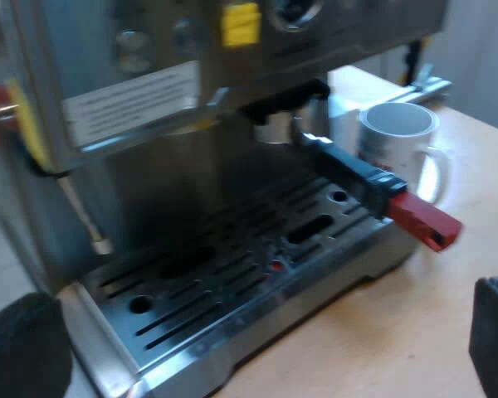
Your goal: Grind coffee beans and then tamp
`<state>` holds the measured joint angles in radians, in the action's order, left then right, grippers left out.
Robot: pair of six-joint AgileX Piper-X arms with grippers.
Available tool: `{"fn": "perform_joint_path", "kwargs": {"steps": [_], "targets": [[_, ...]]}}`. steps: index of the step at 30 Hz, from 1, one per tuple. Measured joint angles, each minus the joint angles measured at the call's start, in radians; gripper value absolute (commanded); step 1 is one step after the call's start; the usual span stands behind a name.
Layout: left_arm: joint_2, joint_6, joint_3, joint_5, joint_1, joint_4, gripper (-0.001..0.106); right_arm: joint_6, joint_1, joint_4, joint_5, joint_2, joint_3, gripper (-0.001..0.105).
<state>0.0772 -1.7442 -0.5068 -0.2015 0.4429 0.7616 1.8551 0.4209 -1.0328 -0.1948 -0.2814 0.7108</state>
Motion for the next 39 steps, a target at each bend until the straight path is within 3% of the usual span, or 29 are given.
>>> {"fn": "perform_joint_path", "kwargs": {"steps": [2, 4, 7, 9, 14, 19, 26, 28, 32, 39], "targets": [[0.025, 0.0, 0.0, -0.019, 0.036, -0.011, 0.061, 0.0, 0.04, 0.03, 0.0, 0.0, 0.0, 0.063], [0.047, 0.0, 0.0, -0.056, 0.065, -0.014, 0.052, -0.003, 0.063, 0.047, 0.0, 0.0, 0.0, 0.063], [0.078, 0.025, 0.0, -0.144, 0.1, -0.041, 0.053, -0.018, 0.099, 0.058, 0.002, 0.0, 0.0, 0.063], [0.096, 0.036, 0.002, -0.168, 0.121, -0.064, 0.059, -0.019, 0.115, 0.057, 0.002, 0.0, 0.0, 0.063], [0.126, 0.046, 0.056, -0.182, 0.174, -0.121, 0.064, -0.021, 0.157, 0.075, 0.057, -0.002, 0.0, 0.063], [0.134, 0.053, 0.16, -0.225, 0.204, -0.287, 0.064, -0.022, 0.175, 0.095, 0.073, -0.012, 0.0, 0.063], [0.213, 0.053, 0.253, -0.246, 0.205, -0.452, 0.049, -0.055, 0.223, 0.26, 0.088, -0.097, -0.083, 0.059], [0.243, 0.053, 0.262, -0.248, 0.205, -0.467, 0.048, -0.063, 0.256, 0.312, 0.107, -0.141, -0.098, 0.05], [0.315, 0.053, 0.262, -0.261, 0.205, -0.524, 0.048, -0.063, 0.315, 0.36, 0.138, -0.195, -0.098, 0.049], [0.474, 0.053, 0.262, -0.319, 0.205, -0.643, 0.048, -0.067, 0.518, 0.464, 0.376, -0.29, -0.1, 0.045]]}}
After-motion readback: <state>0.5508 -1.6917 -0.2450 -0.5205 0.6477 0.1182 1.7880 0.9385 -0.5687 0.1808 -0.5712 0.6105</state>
